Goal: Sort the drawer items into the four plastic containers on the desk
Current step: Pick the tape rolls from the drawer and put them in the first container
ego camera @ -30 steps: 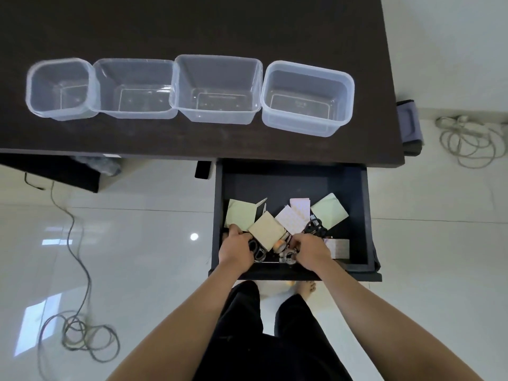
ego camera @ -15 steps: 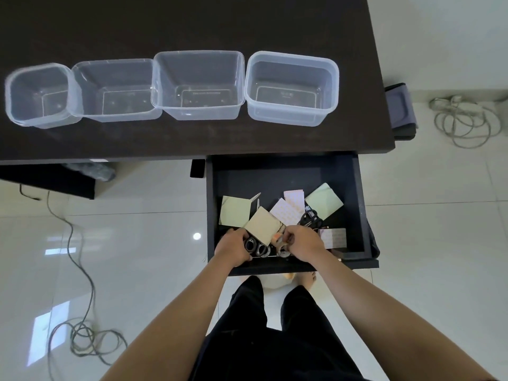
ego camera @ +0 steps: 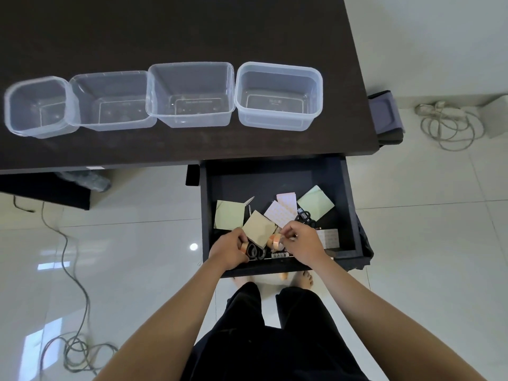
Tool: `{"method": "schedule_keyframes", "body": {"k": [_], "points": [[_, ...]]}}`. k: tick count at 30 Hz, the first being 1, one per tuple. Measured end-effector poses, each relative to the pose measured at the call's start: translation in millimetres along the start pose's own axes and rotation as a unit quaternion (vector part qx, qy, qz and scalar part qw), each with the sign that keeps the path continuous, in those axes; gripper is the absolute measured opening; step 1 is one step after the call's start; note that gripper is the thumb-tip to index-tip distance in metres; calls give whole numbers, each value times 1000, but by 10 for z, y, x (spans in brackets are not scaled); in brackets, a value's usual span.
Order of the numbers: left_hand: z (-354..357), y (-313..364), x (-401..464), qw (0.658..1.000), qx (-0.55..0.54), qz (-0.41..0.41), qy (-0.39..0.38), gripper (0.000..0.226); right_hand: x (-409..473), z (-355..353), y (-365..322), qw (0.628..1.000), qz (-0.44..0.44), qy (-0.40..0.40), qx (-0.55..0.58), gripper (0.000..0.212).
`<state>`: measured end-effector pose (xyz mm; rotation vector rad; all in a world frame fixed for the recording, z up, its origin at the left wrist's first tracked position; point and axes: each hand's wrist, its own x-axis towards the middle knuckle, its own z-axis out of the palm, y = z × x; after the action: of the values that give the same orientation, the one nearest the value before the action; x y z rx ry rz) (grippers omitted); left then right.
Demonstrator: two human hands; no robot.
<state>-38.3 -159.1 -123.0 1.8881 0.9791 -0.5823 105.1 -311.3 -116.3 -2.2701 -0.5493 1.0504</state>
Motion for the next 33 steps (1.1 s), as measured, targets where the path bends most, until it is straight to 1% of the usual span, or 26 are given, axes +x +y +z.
{"method": "schedule_keyframes", "body": {"k": [4, 10, 15, 18, 20, 22, 25, 29, 33], "points": [[-67, 42, -113, 999, -20, 21, 27, 36, -84, 2, -76, 998, -27, 30, 39, 14], [-279, 118, -359, 991, -85, 57, 84, 37, -207, 25, -362, 991, -72, 57, 95, 16], [-480, 108, -695, 972, -149, 76, 164, 37, -221, -11, -792, 985, -118, 37, 121, 22], [-663, 86, -876, 961, -160, 82, 210, 34, -214, 44, -1088, 976, -154, 30, 149, 18], [-782, 34, -969, 951, -177, 83, 240, 32, -218, 98, -1292, 974, -174, 22, 146, 20], [-907, -62, -1058, 941, -194, 83, 264, 32, -241, 190, -1499, 972, -192, 10, 137, 21], [-1186, -273, -1176, 931, -207, 76, 291, 31, -239, 397, -1859, 968, -217, 1, 124, 17], [-1753, -717, -1314, 910, -234, 68, 336, 31, -151, 837, -2451, 962, -249, -19, 107, 15], [-2417, -1239, -1433, 901, -227, 65, 364, 31, -122, 1371, -3125, 955, -279, -10, 106, 12]]}}
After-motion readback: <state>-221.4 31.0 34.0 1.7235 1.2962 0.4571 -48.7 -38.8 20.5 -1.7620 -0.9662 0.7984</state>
